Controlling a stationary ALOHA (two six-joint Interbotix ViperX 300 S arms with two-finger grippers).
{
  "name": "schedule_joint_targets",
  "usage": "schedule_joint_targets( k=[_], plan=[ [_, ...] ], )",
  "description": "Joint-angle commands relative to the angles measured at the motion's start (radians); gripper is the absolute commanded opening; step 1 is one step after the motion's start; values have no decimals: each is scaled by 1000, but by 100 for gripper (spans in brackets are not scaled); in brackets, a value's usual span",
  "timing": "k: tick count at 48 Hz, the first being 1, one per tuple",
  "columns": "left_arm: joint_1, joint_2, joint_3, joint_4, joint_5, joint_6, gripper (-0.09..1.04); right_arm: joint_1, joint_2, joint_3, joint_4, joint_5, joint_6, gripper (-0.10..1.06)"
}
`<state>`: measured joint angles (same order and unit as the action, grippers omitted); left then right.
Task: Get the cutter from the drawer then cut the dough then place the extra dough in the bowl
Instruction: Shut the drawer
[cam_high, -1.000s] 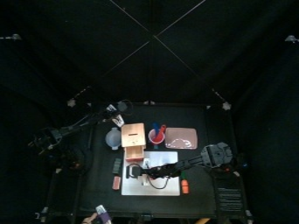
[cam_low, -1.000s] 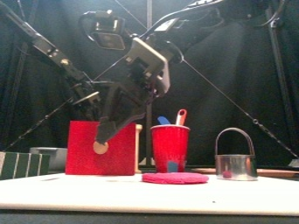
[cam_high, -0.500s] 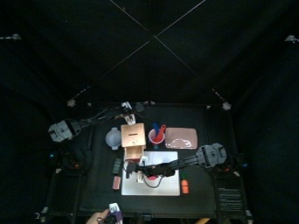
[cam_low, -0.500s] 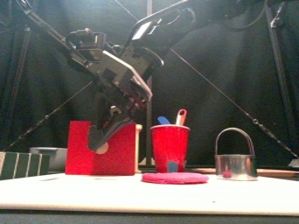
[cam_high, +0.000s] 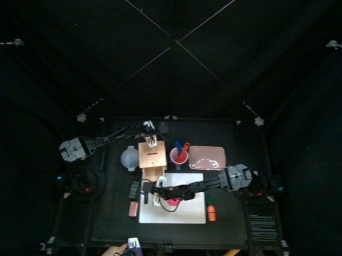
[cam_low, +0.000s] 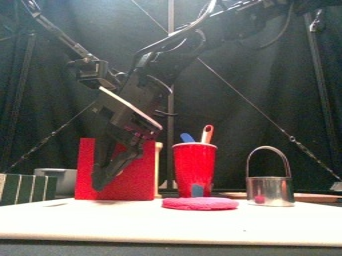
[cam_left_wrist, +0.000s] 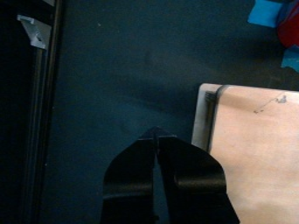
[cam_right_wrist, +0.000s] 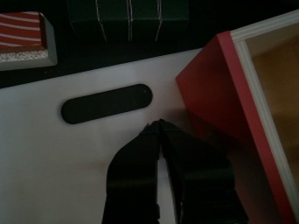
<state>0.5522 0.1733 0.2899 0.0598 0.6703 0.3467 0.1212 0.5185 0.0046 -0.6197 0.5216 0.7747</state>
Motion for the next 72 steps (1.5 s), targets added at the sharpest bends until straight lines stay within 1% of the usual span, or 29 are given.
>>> schedule_joint_targets(
  k=[1, 21, 36, 42, 55, 72],
  plan=[
    [-14, -14, -14, 2, -3, 2, 40, -26, -28, -23, -6, -2, 6, 21],
    [-29, -5, -37, -9, -15, 34, 39, -63, -28, -25, -8, -5, 12, 21],
    [-41, 29, -80, -104, -20, 141, 39, -83, -18, -28, -8, -14, 21, 21],
    [-41, 32, -84, -137, -21, 167, 39, -95, -8, -35, -11, -15, 28, 21],
    [-40, 32, -72, -147, -14, 167, 39, -120, 8, -52, -34, -17, 28, 21],
    [-66, 32, -81, -149, -14, 169, 39, -155, 6, -51, -35, -14, 29, 21]
  ],
)
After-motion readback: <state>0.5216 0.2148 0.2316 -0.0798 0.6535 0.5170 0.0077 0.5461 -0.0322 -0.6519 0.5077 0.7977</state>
